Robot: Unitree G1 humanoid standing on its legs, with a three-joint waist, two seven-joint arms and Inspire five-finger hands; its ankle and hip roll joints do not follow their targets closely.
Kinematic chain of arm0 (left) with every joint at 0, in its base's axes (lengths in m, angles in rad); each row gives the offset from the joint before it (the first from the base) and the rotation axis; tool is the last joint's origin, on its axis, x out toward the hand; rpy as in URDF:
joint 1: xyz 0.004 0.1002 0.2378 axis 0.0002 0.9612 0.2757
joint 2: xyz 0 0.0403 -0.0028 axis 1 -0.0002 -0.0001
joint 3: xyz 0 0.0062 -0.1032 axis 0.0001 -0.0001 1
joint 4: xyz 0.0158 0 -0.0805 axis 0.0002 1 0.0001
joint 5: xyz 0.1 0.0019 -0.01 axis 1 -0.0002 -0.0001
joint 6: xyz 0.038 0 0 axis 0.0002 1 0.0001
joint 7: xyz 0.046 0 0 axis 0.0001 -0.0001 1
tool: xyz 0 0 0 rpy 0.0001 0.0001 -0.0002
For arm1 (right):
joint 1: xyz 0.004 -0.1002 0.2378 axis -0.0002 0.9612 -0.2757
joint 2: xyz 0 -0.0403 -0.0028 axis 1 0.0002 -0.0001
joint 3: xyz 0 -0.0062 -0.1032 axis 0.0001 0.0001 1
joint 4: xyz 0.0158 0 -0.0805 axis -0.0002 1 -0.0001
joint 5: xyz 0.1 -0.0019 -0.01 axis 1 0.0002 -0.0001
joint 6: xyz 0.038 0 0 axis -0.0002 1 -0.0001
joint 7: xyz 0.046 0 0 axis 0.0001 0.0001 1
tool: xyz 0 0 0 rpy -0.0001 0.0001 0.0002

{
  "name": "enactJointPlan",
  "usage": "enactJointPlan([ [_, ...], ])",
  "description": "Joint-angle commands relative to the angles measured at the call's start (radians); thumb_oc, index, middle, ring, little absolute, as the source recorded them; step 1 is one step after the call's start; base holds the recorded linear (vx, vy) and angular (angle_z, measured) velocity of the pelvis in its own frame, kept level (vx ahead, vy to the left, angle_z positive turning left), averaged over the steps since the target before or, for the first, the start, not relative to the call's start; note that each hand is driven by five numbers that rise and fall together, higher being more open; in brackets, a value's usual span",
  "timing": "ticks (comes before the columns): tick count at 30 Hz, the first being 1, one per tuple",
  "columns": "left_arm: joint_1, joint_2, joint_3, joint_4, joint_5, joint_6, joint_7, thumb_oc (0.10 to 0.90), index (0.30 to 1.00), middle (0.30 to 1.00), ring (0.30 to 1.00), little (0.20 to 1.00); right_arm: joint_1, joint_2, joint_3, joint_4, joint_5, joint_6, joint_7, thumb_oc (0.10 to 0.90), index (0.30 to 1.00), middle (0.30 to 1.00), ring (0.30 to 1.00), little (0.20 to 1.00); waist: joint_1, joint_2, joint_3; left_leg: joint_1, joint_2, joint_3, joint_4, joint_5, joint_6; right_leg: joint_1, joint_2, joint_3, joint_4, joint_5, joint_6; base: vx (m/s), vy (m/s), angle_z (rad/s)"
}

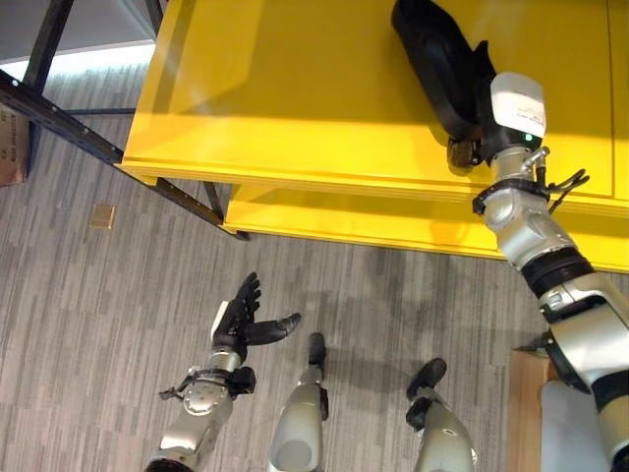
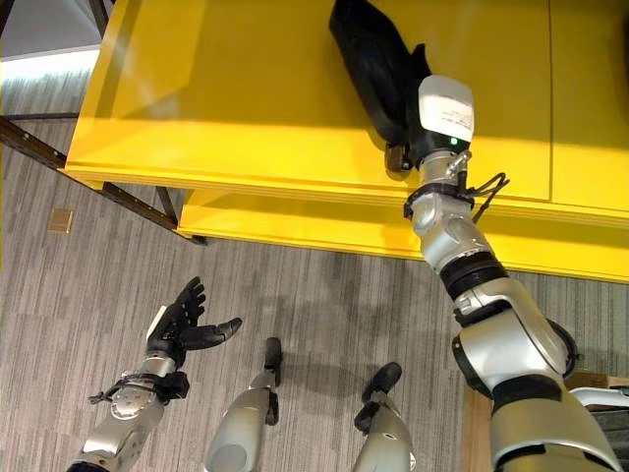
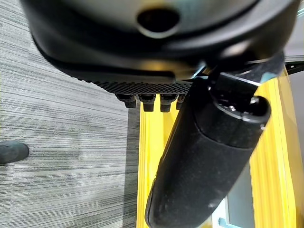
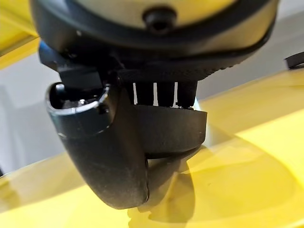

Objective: Move parts from the plastic box to the shelf.

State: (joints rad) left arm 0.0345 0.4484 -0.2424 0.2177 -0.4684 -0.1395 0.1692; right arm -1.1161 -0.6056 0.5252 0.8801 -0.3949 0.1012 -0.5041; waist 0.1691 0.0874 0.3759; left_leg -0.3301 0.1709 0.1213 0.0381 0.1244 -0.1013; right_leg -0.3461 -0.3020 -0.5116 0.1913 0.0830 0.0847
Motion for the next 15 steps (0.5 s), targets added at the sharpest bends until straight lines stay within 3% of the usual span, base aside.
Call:
enactJointPlan([
  [1,-0.012,0.047,-0.009,-0.097,-0.033,-0.092,0.031,0.9,1.0,1.0,1.0,1.0,-0.203,-0.076,-0.028,0.034,0.014,0.04,-0.118,0.4,0.3,0.3,0.3,0.3,-0.002,-0.025,-0.013,0.022,0.053,0.02,0.006,0.037,-0.035,0.036,-0.029,-0.018,0.045,-0.006,0.074,0.0,0.0,0.0],
  [15,-0.018,0.049,-0.005,-0.108,-0.034,-0.089,0.056,0.9,1.0,1.0,1.0,1.0,-0.203,0.015,-0.063,0.115,0.074,0.054,-0.147,0.4,0.3,0.3,0.3,0.3,-0.003,-0.024,-0.004,0.014,0.049,0.016,0.01,0.031,-0.029,0.02,-0.033,-0.013,0.052,0.001,0.076,0.0,0.0,0.0],
])
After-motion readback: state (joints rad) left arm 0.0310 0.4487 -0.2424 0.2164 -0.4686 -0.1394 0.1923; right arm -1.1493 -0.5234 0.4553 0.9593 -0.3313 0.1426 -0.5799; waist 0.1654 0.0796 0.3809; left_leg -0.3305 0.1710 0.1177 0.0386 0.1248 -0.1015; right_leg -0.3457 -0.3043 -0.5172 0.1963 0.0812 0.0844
